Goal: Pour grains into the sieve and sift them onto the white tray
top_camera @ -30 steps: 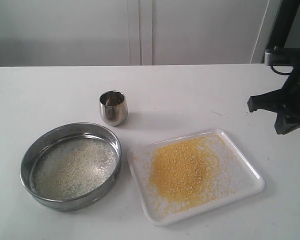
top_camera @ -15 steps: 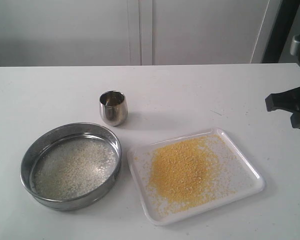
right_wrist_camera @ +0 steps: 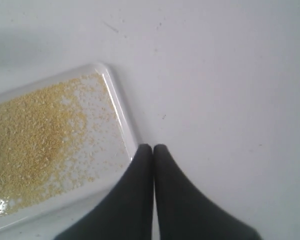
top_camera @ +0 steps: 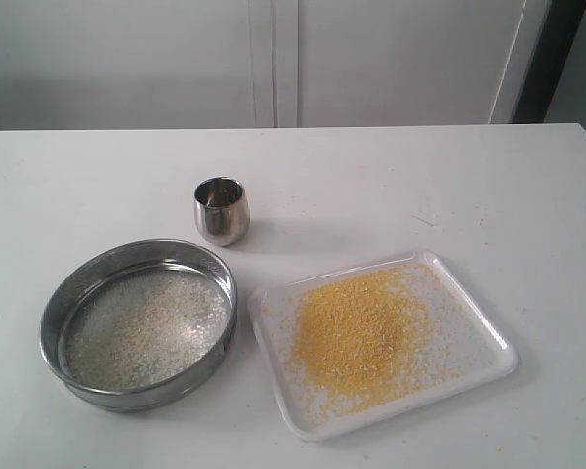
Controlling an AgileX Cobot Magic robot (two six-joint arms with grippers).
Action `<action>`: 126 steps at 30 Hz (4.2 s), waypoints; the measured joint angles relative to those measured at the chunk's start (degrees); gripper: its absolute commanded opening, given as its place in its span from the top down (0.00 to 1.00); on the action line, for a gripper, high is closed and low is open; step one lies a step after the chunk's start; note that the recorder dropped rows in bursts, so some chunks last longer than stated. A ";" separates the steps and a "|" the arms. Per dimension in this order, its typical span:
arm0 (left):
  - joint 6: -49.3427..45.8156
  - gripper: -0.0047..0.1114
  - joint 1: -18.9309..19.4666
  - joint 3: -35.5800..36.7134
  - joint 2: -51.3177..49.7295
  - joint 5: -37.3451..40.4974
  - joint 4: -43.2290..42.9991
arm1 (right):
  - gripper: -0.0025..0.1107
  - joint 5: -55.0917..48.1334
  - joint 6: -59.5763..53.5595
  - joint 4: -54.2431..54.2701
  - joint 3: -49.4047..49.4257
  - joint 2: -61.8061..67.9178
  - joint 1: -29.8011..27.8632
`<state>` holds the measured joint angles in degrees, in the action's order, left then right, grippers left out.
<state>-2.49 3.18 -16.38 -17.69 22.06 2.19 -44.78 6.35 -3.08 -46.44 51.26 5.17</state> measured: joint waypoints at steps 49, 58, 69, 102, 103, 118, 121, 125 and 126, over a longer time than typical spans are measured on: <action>0.00 0.96 0.00 0.00 0.00 0.00 0.00 | 0.98 18.86 -5.50 -4.59 10.33 -18.77 0.00; 0.00 0.96 0.00 0.00 0.00 0.00 0.00 | 0.98 21.40 -5.71 5.91 15.98 -29.79 0.00; 0.00 0.96 0.00 0.00 0.00 0.00 0.00 | 0.98 22.65 -5.80 6.16 32.01 -46.35 0.00; 0.00 0.96 0.00 0.00 0.00 0.00 0.00 | 0.98 22.10 -5.80 6.16 38.80 -50.92 -1.69; 0.00 0.96 0.00 0.00 0.00 0.00 0.00 | 0.98 22.10 -5.80 6.16 38.80 -50.92 -2.09; 0.00 0.96 0.00 0.00 0.00 0.00 0.00 | 0.98 22.10 -5.93 6.16 38.80 -50.92 -2.86; 0.00 0.96 0.00 0.00 0.00 0.00 0.00 | 0.98 22.10 -5.93 6.16 38.80 -50.92 -2.86; 0.00 0.96 0.00 0.00 0.00 0.00 0.00 | 0.98 22.10 -5.93 6.16 38.80 -50.92 -2.86; 0.00 0.96 0.00 0.00 0.00 0.00 0.00 | 0.98 22.10 -5.93 6.16 38.80 -50.92 -2.86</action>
<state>-2.49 3.18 -16.38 -17.69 22.06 2.19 -22.68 0.42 3.08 -7.64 0.34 2.31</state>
